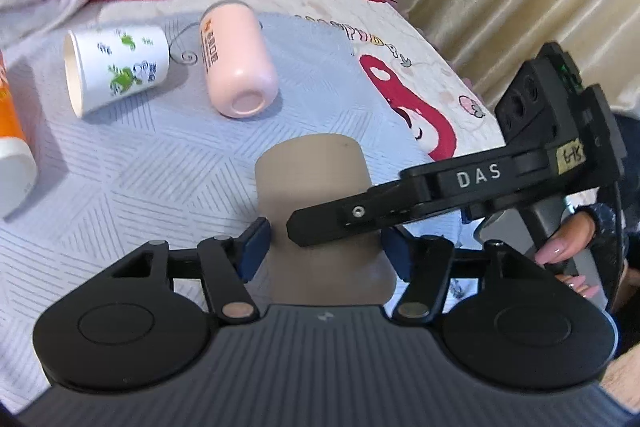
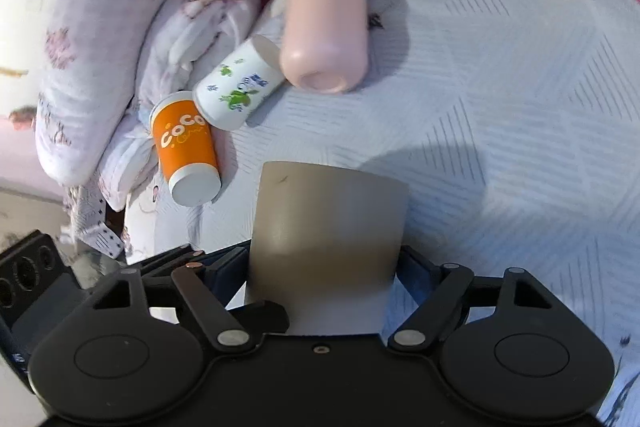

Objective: Flip cup upright
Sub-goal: 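Lift the grey tumbler with the right gripper and rotate it open end up, then lower the upright tumbler onto the cloth and open the right gripper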

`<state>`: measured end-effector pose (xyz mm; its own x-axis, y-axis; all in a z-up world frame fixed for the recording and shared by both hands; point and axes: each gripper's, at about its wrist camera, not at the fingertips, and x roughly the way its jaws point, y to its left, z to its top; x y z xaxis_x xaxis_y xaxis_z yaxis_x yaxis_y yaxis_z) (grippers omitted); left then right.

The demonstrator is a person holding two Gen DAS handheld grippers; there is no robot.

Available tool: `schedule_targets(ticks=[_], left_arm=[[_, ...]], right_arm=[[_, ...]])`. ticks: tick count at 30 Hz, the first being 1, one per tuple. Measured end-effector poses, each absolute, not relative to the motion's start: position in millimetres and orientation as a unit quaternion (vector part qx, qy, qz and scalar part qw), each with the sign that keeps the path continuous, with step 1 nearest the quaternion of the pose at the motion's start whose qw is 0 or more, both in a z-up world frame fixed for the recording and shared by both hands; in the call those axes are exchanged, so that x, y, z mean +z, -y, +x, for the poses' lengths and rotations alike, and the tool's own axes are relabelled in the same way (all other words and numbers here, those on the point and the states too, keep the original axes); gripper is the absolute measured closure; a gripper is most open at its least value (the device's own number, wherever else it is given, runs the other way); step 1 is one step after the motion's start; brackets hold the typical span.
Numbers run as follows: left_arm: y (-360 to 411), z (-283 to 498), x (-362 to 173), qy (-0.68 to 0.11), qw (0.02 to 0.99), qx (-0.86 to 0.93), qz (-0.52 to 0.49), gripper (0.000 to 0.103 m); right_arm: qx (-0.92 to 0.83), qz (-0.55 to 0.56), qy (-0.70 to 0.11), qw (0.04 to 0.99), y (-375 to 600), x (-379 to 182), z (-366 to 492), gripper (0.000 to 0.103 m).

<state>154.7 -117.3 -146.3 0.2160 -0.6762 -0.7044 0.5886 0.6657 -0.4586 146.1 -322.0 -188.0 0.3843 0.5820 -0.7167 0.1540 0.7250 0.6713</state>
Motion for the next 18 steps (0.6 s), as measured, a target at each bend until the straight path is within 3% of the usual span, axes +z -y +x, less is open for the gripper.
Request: schedule_targets(ticks=[18], left_arm=[[101, 122, -116, -0.346, 0.861, -0.373, 0.005, 0.044]], right_arm=[[0.171, 0.187, -0.403, 0.879, 281, -135, 135, 0.021]])
